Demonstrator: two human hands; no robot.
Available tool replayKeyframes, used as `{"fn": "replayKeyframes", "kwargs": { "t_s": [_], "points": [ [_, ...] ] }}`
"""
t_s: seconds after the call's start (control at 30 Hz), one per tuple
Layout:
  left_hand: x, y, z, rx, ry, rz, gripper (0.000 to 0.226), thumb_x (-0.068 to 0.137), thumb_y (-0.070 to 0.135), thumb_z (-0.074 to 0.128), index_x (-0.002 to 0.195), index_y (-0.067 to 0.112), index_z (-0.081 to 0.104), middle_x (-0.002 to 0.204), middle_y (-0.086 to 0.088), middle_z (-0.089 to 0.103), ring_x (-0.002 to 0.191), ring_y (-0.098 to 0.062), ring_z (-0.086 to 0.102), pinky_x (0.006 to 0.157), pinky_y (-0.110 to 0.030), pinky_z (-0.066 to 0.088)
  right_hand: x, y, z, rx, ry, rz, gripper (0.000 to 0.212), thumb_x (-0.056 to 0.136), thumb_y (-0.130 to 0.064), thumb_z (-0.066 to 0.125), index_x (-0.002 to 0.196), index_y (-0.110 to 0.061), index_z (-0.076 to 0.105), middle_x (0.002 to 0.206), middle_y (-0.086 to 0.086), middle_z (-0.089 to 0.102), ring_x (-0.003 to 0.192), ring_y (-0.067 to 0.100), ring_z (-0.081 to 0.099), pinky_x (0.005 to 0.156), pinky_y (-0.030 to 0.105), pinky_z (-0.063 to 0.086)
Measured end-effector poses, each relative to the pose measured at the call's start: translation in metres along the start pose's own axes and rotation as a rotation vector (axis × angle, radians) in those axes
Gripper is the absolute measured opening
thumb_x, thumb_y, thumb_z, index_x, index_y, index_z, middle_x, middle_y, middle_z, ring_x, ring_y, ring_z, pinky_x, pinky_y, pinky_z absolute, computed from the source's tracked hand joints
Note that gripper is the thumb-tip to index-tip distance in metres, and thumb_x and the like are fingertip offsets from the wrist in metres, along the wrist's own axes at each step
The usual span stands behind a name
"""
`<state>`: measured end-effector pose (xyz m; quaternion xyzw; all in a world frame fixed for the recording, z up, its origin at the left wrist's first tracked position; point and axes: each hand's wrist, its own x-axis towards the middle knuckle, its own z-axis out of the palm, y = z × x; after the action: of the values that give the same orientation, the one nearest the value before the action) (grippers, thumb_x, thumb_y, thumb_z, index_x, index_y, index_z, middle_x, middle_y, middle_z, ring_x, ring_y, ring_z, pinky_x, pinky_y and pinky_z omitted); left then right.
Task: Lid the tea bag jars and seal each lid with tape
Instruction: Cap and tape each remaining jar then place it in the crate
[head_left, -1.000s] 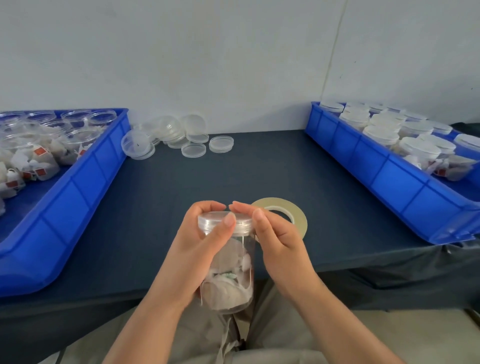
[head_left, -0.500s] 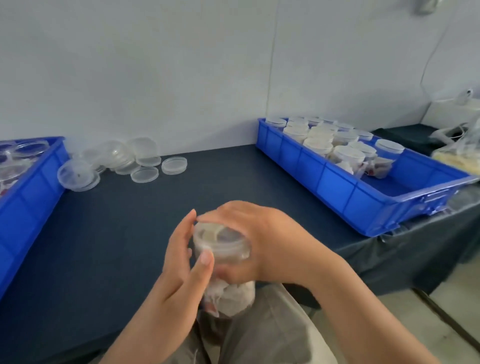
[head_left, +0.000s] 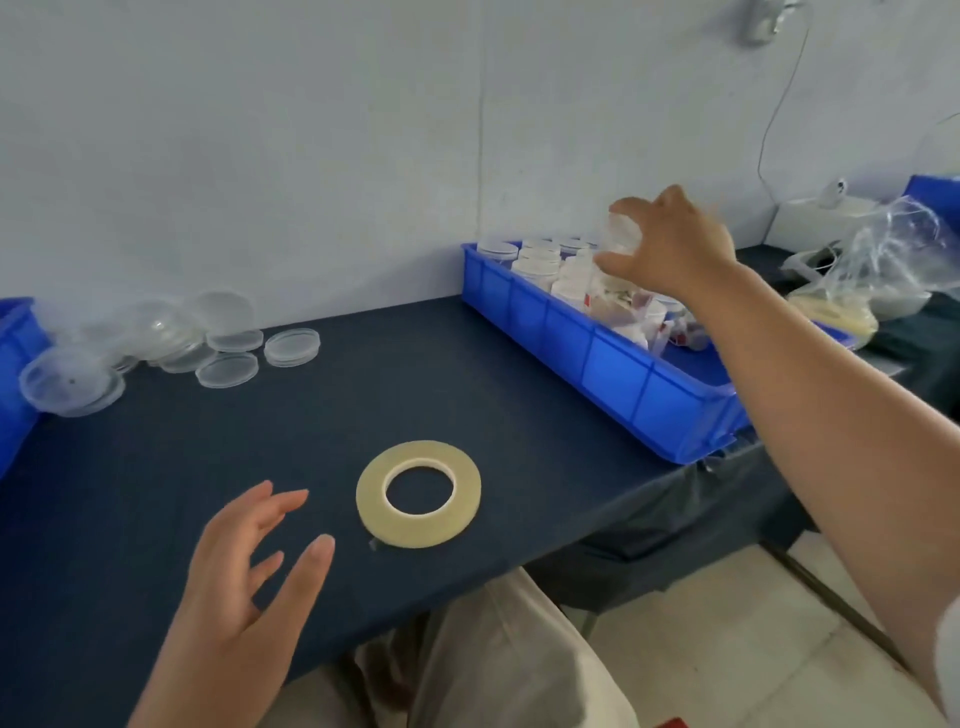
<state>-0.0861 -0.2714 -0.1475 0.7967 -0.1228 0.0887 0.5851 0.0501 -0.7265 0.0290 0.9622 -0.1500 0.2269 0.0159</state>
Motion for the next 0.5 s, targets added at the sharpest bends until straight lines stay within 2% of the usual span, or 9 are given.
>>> {"fn": "replayKeyframes", "kwargs": {
  "t_s": [0.1,0.2,0.3,0.4,0.5],
  "points": [
    [0.0,-0.001,0.003,0.034,-0.058,0.019,0.041,0.076,0.056,0.066,0.116,0.068,0.06,0.15,0.032,0.043,0.14,0.01,0.045,0.107,-0.032,0.046,0.003,0.014,0.02,-0.012,-0.012,0.072,0.073,0.091,-0.081,0.053,0.15,-0.039,0.046,0.142,0.014,0.045,0.112,0.041,0.064,0.074,0.041,0.049],
    [0.0,-0.007,0.004,0.066,-0.099,0.01,0.05,0.074,0.059,0.065,0.123,0.052,0.061,0.151,0.031,0.041,0.141,0.006,0.044,0.111,-0.036,0.045,0.009,0.021,0.028,-0.041,-0.029,0.053,0.069,0.094,-0.076,0.056,0.15,-0.037,0.046,0.142,0.015,0.043,0.109,0.04,0.064,0.074,0.043,0.054],
    [0.001,-0.011,0.005,0.091,-0.138,0.003,0.056,0.073,0.062,0.065,0.126,0.048,0.059,0.151,0.033,0.04,0.139,0.012,0.043,0.11,-0.032,0.044,0.016,0.021,0.024,-0.034,-0.103,-0.005,0.067,0.095,-0.069,0.059,0.153,-0.04,0.041,0.147,0.014,0.04,0.115,0.04,0.061,0.082,0.047,0.055],
    [0.001,-0.015,0.006,0.122,-0.18,0.012,0.056,0.074,0.062,0.064,0.127,0.049,0.058,0.152,0.033,0.039,0.14,0.011,0.041,0.106,-0.026,0.044,0.027,0.017,0.013,-0.029,-0.222,-0.113,0.061,0.093,-0.066,0.061,0.149,-0.048,0.043,0.146,0.008,0.044,0.118,0.036,0.058,0.086,0.047,0.05],
    [-0.001,-0.02,0.007,0.153,-0.222,0.008,0.055,0.075,0.063,0.063,0.128,0.05,0.058,0.152,0.037,0.037,0.138,0.016,0.04,0.102,-0.022,0.045,0.033,0.018,0.025,-0.022,-0.375,-0.075,0.061,0.094,-0.064,0.065,0.15,-0.045,0.048,0.148,0.009,0.046,0.126,0.038,0.055,0.099,0.05,0.048]
  ]
}}
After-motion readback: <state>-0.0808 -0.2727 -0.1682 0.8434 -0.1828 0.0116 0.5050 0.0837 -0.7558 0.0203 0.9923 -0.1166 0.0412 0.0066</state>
